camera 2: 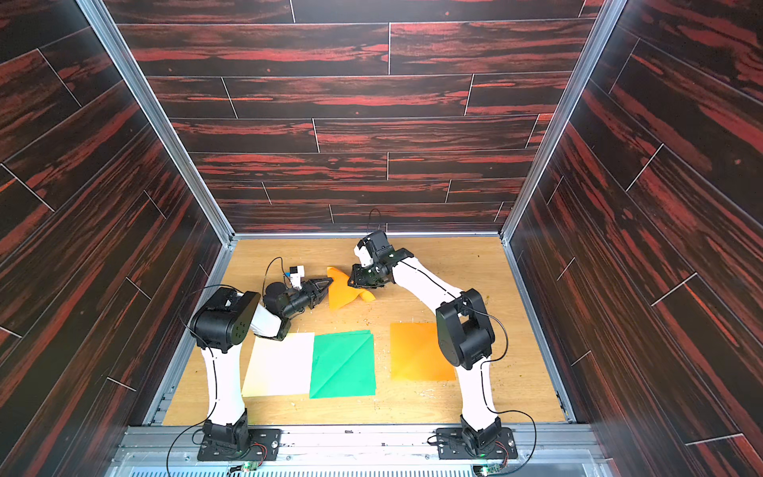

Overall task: Sort the scattered colored papers by color
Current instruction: Pick up the colored paper from the center of the board.

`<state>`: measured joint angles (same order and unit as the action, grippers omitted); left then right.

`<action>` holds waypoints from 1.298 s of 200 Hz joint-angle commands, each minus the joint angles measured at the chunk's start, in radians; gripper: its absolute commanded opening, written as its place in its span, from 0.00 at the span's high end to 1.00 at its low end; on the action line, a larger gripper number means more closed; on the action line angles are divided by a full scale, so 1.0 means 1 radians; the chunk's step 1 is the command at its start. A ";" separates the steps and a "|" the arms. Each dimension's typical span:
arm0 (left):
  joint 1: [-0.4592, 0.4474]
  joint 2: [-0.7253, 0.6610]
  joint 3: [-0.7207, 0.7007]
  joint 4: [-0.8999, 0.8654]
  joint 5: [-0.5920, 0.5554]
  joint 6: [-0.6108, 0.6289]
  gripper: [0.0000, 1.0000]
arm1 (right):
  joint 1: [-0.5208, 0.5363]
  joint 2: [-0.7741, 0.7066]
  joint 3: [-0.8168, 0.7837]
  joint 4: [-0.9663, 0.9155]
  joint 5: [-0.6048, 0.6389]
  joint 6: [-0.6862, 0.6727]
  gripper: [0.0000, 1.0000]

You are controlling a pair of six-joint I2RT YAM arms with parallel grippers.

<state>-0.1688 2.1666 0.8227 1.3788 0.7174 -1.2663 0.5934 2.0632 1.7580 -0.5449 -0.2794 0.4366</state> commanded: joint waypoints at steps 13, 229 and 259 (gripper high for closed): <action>-0.018 -0.016 0.025 0.031 0.030 -0.009 0.69 | -0.003 0.037 -0.018 0.013 -0.027 0.007 0.70; -0.151 -0.408 0.196 -0.904 -0.107 0.456 1.00 | 0.009 -0.413 -0.329 0.143 0.581 0.016 0.26; -0.226 -0.454 0.356 -1.218 -0.199 0.567 1.00 | 0.009 -0.525 -0.404 0.124 0.657 0.037 0.25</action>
<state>-0.3489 1.7679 1.0775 0.5117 0.6155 -0.8734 0.5987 1.6039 1.4124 -0.4007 0.2760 0.4522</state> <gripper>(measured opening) 0.057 0.744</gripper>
